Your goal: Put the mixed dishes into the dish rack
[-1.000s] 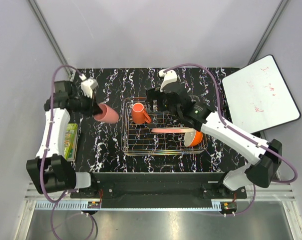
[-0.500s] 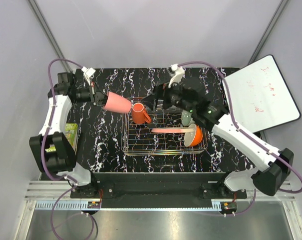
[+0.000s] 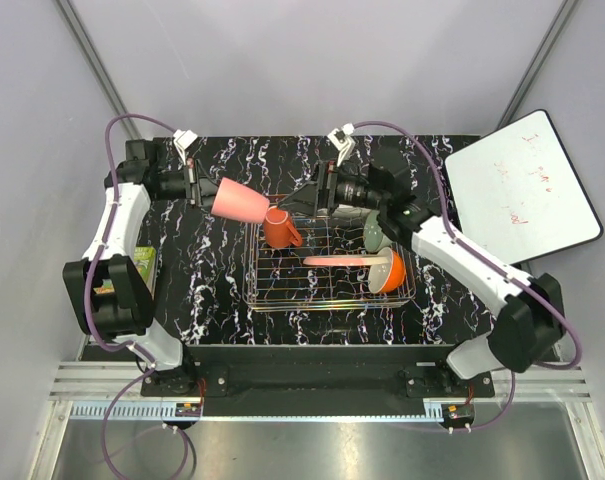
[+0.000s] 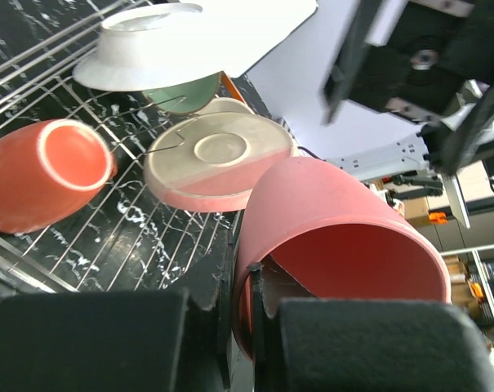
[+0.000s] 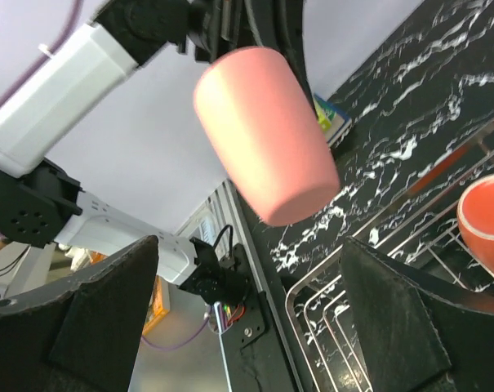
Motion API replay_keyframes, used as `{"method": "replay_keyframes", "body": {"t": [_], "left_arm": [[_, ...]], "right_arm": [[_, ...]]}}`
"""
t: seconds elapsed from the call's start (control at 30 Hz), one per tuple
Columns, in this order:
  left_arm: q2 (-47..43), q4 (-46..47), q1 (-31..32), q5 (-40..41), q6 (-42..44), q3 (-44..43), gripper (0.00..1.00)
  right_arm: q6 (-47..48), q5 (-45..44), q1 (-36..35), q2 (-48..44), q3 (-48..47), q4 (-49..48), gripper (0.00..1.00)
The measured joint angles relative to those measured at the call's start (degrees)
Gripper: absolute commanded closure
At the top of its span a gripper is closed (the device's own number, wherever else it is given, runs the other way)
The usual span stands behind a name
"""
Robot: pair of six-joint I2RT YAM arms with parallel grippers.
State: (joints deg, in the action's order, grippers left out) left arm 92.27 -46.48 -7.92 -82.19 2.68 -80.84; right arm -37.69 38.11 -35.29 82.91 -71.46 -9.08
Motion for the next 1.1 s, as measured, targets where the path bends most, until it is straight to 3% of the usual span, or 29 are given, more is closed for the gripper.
{"method": "replay_keyframes", "body": {"t": [0.5,1.03,1.1], "left_arm": [[0.48,-0.44,2.08,-0.59,-0.44,-2.91,1.00],[2.86,-1.92,3.13,-0.72,-0.17,-5.97,1.00],[3.08,-2.27,3.13,-0.74,0.13,-6.32,1.00]], "right_arm": [[-5.14,8.17,0.11,10.32,-0.68,-8.44,0.00],[-18.56,14.51,0.11,23.06,-6.93,-24.09,0.00],[-19.26,14.82,0.11,23.23,-7.08,-24.72,0.08]]}}
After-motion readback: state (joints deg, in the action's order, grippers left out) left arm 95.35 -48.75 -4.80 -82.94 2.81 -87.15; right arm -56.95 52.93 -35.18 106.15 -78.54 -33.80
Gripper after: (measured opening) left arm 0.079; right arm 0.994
